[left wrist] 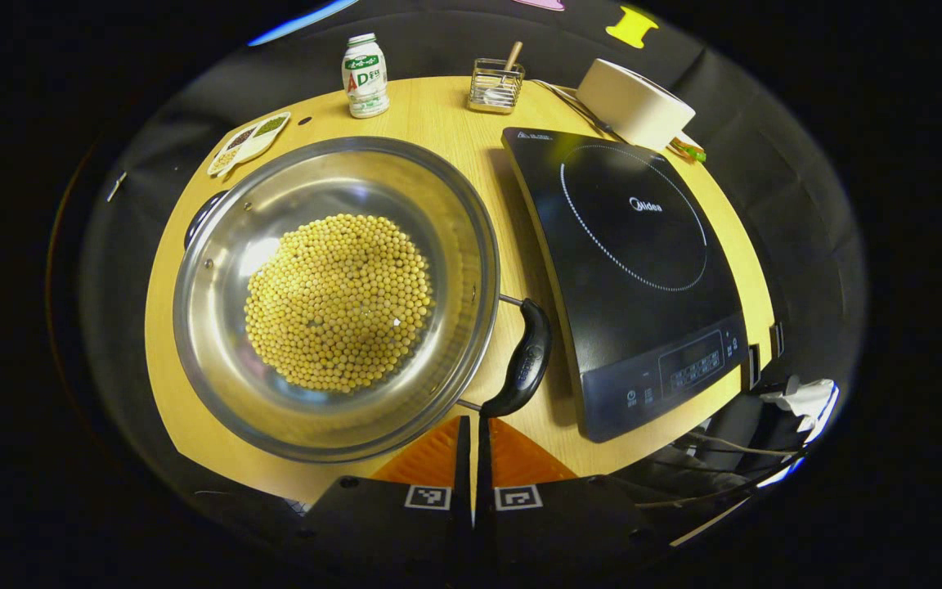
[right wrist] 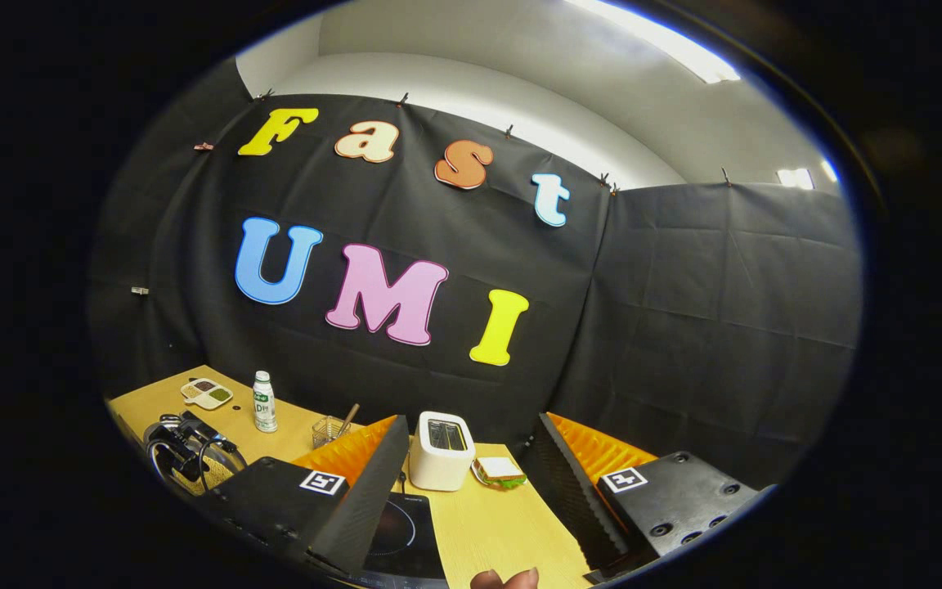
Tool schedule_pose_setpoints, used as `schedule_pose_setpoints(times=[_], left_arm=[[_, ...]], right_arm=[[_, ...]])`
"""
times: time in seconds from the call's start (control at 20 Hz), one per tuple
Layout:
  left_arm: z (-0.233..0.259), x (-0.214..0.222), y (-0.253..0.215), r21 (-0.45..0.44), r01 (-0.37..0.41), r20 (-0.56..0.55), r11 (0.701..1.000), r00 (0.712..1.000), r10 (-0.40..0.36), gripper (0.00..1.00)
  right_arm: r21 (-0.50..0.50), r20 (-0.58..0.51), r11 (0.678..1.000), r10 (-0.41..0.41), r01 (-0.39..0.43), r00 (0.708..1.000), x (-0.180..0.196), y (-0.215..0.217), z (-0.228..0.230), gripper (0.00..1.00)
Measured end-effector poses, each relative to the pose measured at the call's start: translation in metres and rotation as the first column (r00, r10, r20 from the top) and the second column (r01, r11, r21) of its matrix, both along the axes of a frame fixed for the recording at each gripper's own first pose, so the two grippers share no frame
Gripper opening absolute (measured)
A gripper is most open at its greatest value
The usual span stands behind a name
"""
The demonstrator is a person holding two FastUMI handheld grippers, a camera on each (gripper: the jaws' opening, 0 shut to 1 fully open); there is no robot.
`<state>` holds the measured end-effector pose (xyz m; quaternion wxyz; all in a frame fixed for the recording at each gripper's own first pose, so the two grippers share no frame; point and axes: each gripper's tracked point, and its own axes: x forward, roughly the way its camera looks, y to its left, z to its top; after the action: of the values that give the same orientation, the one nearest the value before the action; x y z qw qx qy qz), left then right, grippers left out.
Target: First push the handle of the pot to place it horizontally, then grasp the pot with both hands and set it on the induction cooktop.
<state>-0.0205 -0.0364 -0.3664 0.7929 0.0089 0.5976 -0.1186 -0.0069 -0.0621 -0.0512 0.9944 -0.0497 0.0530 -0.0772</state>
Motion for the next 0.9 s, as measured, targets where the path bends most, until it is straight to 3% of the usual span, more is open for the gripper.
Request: schedule_pose_setpoints(times=[0.9], left_arm=[[0.0,0.111,-0.03,-0.016,-0.02,0.074,1.0,0.997,0.021,0.06]], right_arm=[[-0.032,-0.038,0.997,-0.068,0.066,0.997,0.015,-0.02,-0.014,0.98]])
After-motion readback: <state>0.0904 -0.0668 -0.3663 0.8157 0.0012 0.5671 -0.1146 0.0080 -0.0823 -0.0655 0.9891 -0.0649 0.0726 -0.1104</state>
